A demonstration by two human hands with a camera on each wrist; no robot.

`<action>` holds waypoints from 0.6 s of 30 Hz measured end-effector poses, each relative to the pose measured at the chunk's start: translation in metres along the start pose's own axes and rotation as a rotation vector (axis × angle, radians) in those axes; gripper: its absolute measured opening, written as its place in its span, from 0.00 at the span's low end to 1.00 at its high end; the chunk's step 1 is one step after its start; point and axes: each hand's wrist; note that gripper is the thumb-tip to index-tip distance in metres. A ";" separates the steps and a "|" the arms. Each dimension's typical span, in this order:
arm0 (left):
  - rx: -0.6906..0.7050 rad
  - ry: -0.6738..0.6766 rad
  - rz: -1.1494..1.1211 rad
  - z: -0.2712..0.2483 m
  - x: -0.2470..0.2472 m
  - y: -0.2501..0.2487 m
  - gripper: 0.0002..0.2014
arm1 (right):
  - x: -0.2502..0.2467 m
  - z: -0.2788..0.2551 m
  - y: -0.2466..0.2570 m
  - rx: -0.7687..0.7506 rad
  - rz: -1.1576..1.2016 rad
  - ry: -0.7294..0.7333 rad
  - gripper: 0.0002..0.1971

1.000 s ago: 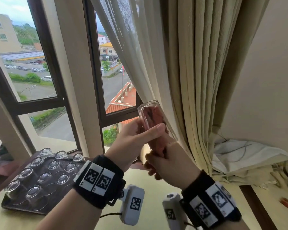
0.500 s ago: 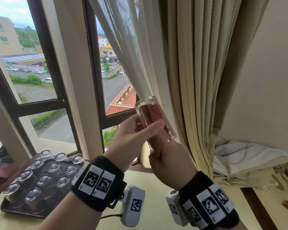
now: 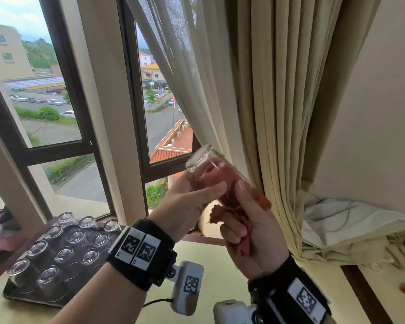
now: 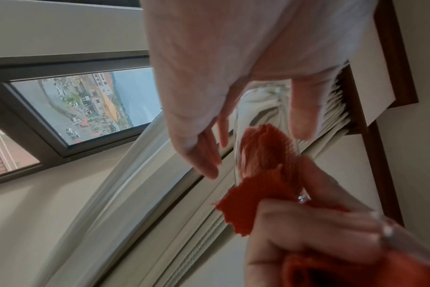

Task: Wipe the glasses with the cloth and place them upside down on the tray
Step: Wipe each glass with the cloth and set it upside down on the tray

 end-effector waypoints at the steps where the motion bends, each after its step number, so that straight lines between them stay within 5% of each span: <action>1: -0.030 -0.006 -0.011 0.000 0.000 0.001 0.23 | -0.001 0.000 0.002 -0.036 -0.128 -0.078 0.17; 6: -0.183 -0.136 -0.240 -0.001 0.001 -0.002 0.36 | -0.002 -0.009 0.010 -0.167 -0.813 -0.230 0.04; 9: -0.247 -0.134 -0.299 0.000 -0.002 -0.006 0.43 | -0.012 -0.010 0.008 -0.468 -1.373 -0.064 0.08; 13: -0.258 -0.148 -0.249 0.005 -0.006 -0.009 0.28 | -0.031 -0.012 0.005 -0.597 -1.835 0.203 0.13; 15: -0.217 -0.159 -0.234 0.005 -0.010 -0.008 0.25 | -0.031 -0.011 0.007 -0.478 -1.973 0.246 0.17; 18: -0.148 -0.130 -0.197 0.004 -0.011 -0.006 0.25 | -0.025 -0.004 -0.001 0.010 -1.926 0.193 0.19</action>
Point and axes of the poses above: each hand's wrist, its own z-axis towards the middle knuckle, its own x-axis out of the palm, y = z × x, and after that the axes turned 15 degrees about y, right-handed
